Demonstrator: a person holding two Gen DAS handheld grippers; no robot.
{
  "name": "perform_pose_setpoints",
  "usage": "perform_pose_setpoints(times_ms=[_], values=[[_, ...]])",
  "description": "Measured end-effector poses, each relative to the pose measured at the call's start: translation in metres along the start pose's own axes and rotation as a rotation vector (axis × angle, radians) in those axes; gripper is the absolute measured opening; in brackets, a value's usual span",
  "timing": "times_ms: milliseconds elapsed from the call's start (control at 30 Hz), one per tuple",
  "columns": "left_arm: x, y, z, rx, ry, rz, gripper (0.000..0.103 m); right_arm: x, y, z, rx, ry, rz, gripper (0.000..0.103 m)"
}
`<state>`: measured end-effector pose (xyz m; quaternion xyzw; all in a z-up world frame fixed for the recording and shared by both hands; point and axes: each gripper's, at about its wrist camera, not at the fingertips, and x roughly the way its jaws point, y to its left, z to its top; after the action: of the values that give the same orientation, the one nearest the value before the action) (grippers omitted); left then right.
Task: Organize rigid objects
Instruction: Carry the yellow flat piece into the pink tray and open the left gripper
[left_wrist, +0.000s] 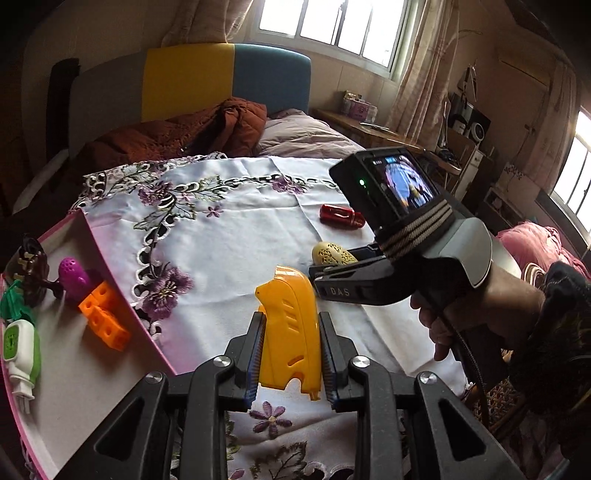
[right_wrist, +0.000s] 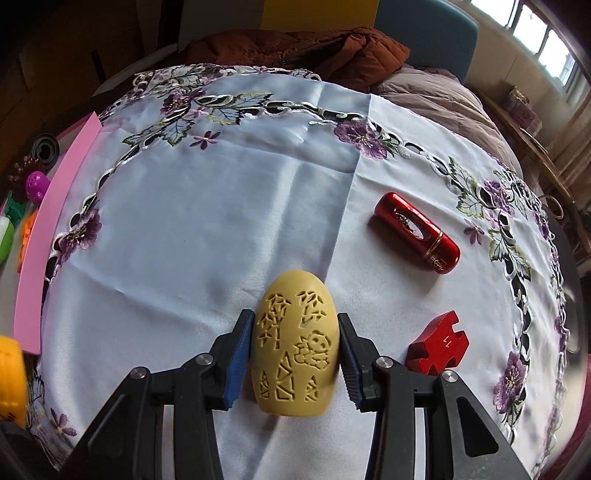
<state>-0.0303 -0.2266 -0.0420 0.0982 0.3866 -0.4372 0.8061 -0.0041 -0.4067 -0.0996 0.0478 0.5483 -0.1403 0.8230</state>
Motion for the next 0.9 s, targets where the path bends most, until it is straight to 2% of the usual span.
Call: perform_pose_setpoints(times_ms=[467, 567, 700, 900], values=[[-0.021, 0.031, 0.000, -0.097, -0.014, 0.017, 0.027, -0.001, 0.006, -0.002, -0.037, -0.020, -0.026, 0.044], [-0.030, 0.047, 0.001, -0.146, -0.024, 0.008, 0.027, -0.001, 0.005, -0.002, -0.040, -0.022, -0.028, 0.044], [-0.047, 0.085, -0.003, -0.253, -0.046, 0.034, 0.027, -0.002, 0.006, -0.002, -0.041, -0.023, -0.030, 0.044], [-0.068, 0.154, -0.025, -0.423, -0.056, 0.136, 0.027, -0.002, 0.007, -0.002, -0.053, -0.025, -0.040, 0.044]])
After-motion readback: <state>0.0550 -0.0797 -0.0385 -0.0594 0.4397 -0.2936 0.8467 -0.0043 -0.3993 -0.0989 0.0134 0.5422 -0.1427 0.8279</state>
